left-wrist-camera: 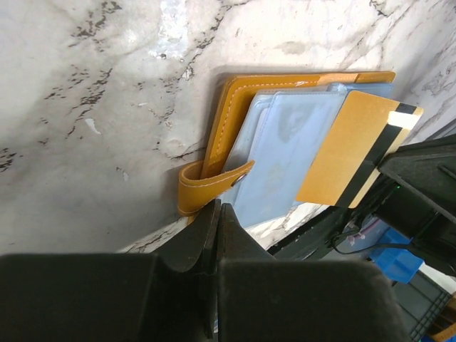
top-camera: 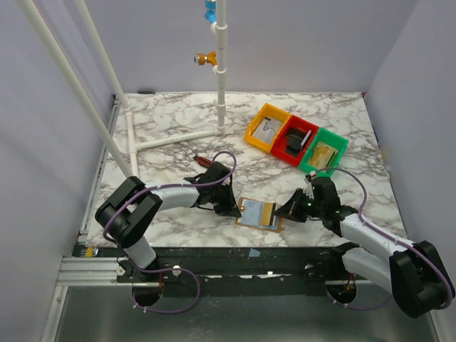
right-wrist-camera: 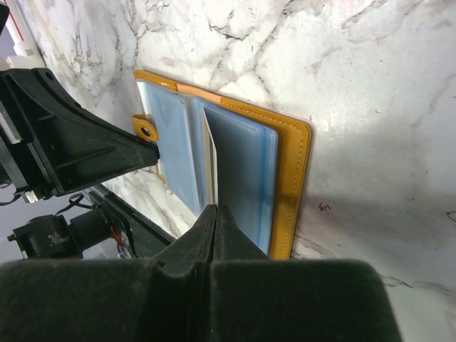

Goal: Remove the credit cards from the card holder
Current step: Remove the credit card from the card holder, then place the credit card in the storage box.

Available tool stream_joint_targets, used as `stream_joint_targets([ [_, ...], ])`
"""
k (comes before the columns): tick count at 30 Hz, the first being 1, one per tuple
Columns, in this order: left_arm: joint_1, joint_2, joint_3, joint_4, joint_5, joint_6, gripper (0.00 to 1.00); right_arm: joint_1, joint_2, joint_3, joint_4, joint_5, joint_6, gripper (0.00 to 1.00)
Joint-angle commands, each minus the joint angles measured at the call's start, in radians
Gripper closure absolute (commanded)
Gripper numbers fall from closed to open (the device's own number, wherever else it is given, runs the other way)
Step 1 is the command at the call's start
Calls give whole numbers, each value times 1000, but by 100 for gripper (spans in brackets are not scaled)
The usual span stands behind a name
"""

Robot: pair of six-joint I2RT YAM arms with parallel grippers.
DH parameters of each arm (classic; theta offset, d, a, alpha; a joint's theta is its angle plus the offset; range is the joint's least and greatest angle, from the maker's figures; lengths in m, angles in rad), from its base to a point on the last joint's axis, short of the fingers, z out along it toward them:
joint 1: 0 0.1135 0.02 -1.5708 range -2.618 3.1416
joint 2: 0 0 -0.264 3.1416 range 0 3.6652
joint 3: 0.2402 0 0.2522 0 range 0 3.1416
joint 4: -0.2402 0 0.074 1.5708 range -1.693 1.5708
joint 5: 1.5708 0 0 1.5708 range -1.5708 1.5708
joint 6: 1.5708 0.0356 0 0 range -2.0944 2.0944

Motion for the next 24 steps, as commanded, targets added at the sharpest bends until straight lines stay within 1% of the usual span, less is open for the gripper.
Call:
stream_joint_targets([
  [1,16,-19,-1,-105,-100,46,100,-8,-24,37,-81,25,-32,99],
  [5,14,-65,27,-135,-90,53,100,-8,-29,65,-97,11,-29,99],
  [9,16,-135,74,-199,-102,74,99,-8,-37,112,-112,-8,-20,99],
  [12,15,-182,111,-239,-112,87,87,-8,-30,155,-135,-14,-22,99],
  [13,15,-193,121,-247,-113,92,76,-8,-28,168,-137,-20,-22,99],
  [14,16,-207,132,-253,-111,96,61,-8,-25,178,-137,-27,-21,99],
  [15,15,-216,140,-259,-109,99,50,-8,-26,189,-138,-30,-19,99],
  [16,15,-228,149,-261,-106,103,42,-8,-23,199,-140,-35,-16,99],
  [18,19,-246,160,-261,-97,107,29,-8,-20,219,-137,-44,-11,99],
  [19,25,-254,161,-254,-82,106,24,-8,-18,228,-138,-48,-9,99],
  [24,55,-278,150,-181,6,100,23,-8,3,277,-107,-101,14,99],
])
